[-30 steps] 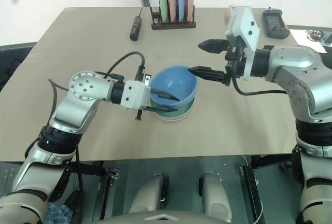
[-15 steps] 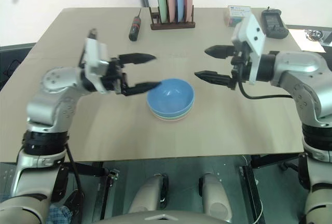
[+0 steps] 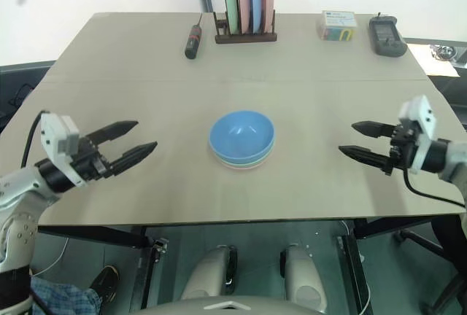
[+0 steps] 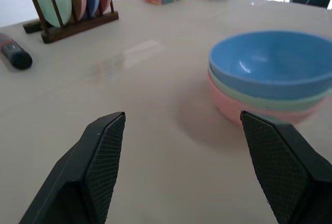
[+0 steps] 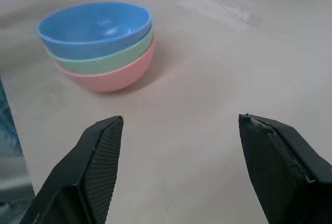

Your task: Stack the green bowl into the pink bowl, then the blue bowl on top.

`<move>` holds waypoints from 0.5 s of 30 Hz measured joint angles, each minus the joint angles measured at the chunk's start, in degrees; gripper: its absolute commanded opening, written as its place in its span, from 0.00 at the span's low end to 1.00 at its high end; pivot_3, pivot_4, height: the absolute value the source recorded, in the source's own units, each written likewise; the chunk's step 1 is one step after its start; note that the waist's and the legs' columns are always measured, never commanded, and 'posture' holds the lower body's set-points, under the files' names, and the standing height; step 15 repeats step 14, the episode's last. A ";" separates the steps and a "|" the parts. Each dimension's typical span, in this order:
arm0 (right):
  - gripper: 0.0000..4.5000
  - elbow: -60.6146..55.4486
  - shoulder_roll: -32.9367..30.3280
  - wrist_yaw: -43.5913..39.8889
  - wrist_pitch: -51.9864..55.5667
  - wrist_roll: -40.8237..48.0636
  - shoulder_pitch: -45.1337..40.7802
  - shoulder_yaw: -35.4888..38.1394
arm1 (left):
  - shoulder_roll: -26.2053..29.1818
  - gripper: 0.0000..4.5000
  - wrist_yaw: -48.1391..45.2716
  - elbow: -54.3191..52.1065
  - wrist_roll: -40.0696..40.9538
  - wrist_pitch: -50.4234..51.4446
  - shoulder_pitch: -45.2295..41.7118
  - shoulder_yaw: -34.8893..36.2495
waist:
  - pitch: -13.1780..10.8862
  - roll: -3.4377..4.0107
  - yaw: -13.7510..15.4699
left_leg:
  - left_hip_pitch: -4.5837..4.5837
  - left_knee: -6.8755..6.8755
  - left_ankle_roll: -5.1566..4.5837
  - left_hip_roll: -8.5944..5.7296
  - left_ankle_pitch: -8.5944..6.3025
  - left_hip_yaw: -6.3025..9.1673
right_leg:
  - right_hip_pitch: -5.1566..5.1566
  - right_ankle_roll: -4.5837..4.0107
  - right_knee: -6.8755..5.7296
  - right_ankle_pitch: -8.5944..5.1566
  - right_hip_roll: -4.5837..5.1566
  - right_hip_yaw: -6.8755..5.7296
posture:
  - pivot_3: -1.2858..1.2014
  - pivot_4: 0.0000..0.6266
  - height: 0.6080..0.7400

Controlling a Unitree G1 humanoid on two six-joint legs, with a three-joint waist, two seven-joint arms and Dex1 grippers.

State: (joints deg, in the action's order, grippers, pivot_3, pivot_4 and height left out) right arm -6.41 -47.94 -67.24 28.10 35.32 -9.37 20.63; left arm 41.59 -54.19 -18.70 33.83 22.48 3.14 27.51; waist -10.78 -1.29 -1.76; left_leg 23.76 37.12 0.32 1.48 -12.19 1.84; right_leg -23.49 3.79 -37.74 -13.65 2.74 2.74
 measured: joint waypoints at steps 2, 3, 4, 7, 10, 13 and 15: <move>0.83 1.04 1.17 -2.45 -4.85 0.06 1.67 0.81 | -0.02 0.84 0.01 -0.04 0.02 -1.16 0.91 0.30 | 0.00 0.00 -0.05 | -0.02 0.02 0.00 0.01 0.00 -0.01 | 0.01 0.01 -0.01 0.00 0.00 0.01 | 0.52 0.24 1.00; 0.83 1.29 1.55 -3.33 -6.32 0.06 2.16 0.83 | -0.05 0.84 0.01 -0.03 0.02 -1.56 1.35 0.49 | 0.00 0.00 -0.08 | -0.02 0.02 0.00 0.01 0.00 -0.01 | 0.01 0.01 -0.01 0.00 0.00 0.01 | 0.52 0.24 1.00; 0.83 1.68 1.97 -4.33 -7.97 0.07 2.85 0.86 | -0.14 0.84 -0.02 -0.03 0.05 -1.87 1.65 0.68 | 0.00 0.00 -0.09 | -0.02 0.02 0.00 0.01 0.00 -0.02 | 0.01 0.00 0.00 0.00 0.00 0.02 | 0.52 0.24 1.00; 0.83 2.30 2.51 -7.62 -12.33 -0.06 5.26 0.86 | -0.27 0.84 -0.70 0.00 0.13 -3.22 2.68 1.28 | 0.00 0.01 -0.10 | -0.01 0.01 0.01 0.01 0.00 -0.02 | 0.01 -0.01 0.00 0.00 0.00 0.03 | 0.52 0.24 1.00; 0.83 2.68 2.65 -9.32 -15.25 -0.07 6.09 0.86 | -0.92 0.84 -1.12 0.12 0.20 -4.75 3.75 1.39 | 0.00 0.00 -0.15 | -0.02 0.01 0.01 0.01 0.00 -0.05 | 0.01 0.00 0.00 0.00 0.00 0.07 | 0.52 0.24 1.00; 0.83 2.98 2.93 -9.77 -16.27 0.00 6.33 0.86 | -1.47 0.84 -1.61 0.28 0.19 -6.11 4.52 1.56 | 0.01 0.01 -0.18 | -0.03 0.01 0.01 0.01 0.00 -0.05 | 0.01 -0.01 0.00 0.00 0.00 0.06 | 0.52 0.24 1.00; 0.83 3.00 2.93 -10.02 -17.09 -0.03 6.97 0.86 | -1.47 0.84 -1.93 0.46 0.16 -6.71 5.17 1.61 | 0.01 0.01 -0.16 | -0.03 0.00 0.01 0.01 -0.01 -0.05 | 0.01 -0.01 0.00 0.00 0.00 0.06 | 0.52 0.24 1.00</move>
